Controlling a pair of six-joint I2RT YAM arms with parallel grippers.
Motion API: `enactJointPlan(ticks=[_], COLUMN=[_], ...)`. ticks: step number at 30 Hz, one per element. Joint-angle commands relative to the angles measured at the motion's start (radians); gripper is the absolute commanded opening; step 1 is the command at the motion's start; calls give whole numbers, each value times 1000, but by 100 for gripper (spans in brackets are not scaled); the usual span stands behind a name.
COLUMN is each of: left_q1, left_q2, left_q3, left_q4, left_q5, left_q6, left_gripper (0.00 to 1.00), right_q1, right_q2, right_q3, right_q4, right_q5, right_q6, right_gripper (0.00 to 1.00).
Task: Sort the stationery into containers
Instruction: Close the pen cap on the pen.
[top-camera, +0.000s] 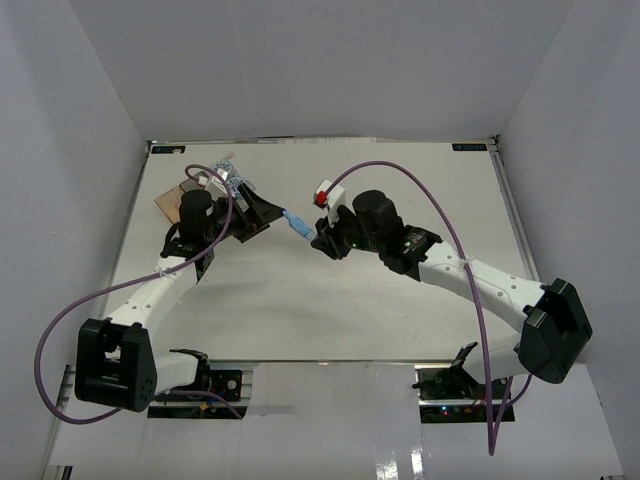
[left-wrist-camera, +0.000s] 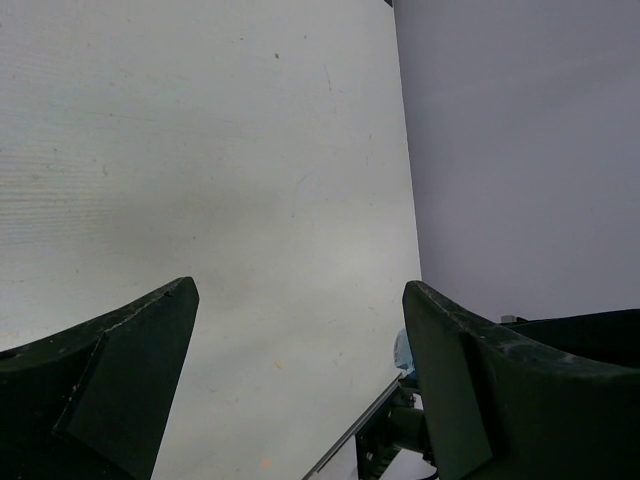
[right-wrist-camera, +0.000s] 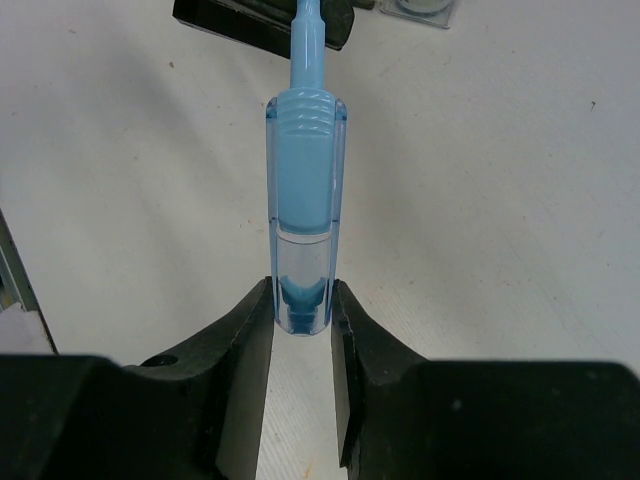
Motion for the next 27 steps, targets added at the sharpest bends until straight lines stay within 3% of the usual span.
enactJointPlan(ticks=[1, 27], left_q1=[-3, -61], left_q2=[-25, -31], left_q3=[33, 38], left_q4=[31, 40], left_q5=[4, 47], left_q6=[-7, -12], left_gripper=[94, 93], right_q1=[10, 14], right_q2=[-18, 2], right_q3=[-3, -1], right_q4=[34, 21], right_q5=[8, 69], right_q6=[-13, -14], right_gripper=[25, 25])
